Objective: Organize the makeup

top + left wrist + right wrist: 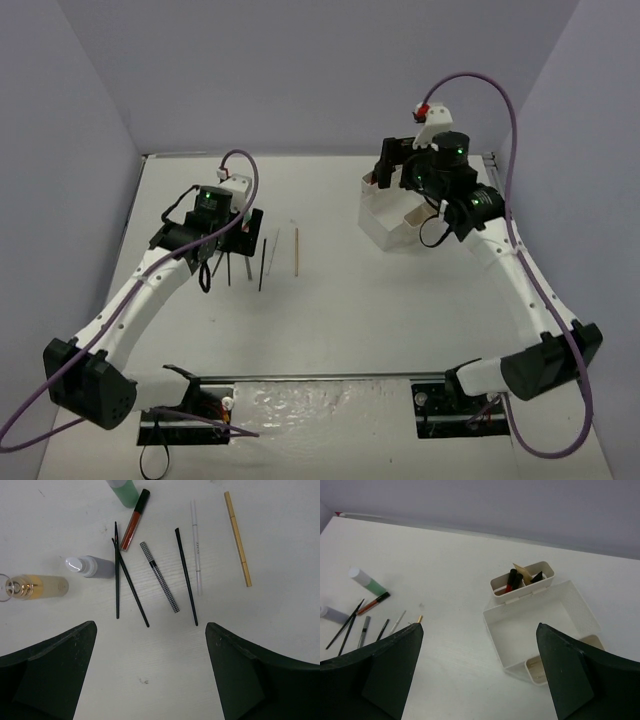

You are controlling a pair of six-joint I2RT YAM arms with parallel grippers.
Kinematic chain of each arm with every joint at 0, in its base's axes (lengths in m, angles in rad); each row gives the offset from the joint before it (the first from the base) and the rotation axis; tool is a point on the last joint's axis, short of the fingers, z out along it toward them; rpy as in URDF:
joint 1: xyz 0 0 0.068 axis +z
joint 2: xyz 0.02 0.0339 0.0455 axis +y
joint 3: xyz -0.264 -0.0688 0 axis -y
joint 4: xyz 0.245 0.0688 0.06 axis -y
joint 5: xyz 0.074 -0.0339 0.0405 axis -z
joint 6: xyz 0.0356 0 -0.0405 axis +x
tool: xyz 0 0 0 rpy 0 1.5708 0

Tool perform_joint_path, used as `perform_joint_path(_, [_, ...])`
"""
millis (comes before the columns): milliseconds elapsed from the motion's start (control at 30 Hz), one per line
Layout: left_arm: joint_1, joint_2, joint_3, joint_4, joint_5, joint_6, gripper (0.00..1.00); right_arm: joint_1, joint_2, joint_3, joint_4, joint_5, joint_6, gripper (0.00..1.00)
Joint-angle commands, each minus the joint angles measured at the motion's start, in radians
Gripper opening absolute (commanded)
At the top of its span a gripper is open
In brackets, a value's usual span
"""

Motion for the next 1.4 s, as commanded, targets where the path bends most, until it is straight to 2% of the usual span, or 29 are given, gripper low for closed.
perform_joint_path(0, [0.008, 0.138, 0.162, -0.013, 0.032, 0.068, 0.86, -0.003, -0.244, -0.196, 0.109, -0.059, 0.020, 0.94])
perform_joint_path(233, [0.062, 0.348, 0.246, 0.055, 0.113, 0.150, 0.73, -0.003, -0.542, -0.442, 0.153, -0.061, 0.026, 0.95])
perform_joint_path(333, [0.084, 0.410, 0.257, 0.093, 0.135, 0.158, 0.62, -0.003, -0.618, -0.522, 0.167, -0.048, 0.030, 0.95])
perform_joint_path(433, [0.106, 0.462, 0.267, 0.141, 0.162, 0.179, 0.56, -0.003, -0.678, -0.563, 0.177, -0.056, 0.028, 0.96])
perform_joint_path(800, [0.172, 0.634, 0.322, 0.234, 0.229, 0.248, 0.42, -0.003, -0.757, -0.634, 0.182, -0.070, 0.018, 0.96])
perform_joint_path(1367, [0.229, 0.698, 0.291, 0.268, 0.295, 0.309, 0.34, -0.002, -0.756, -0.642, 0.211, -0.065, 0.015, 0.96])
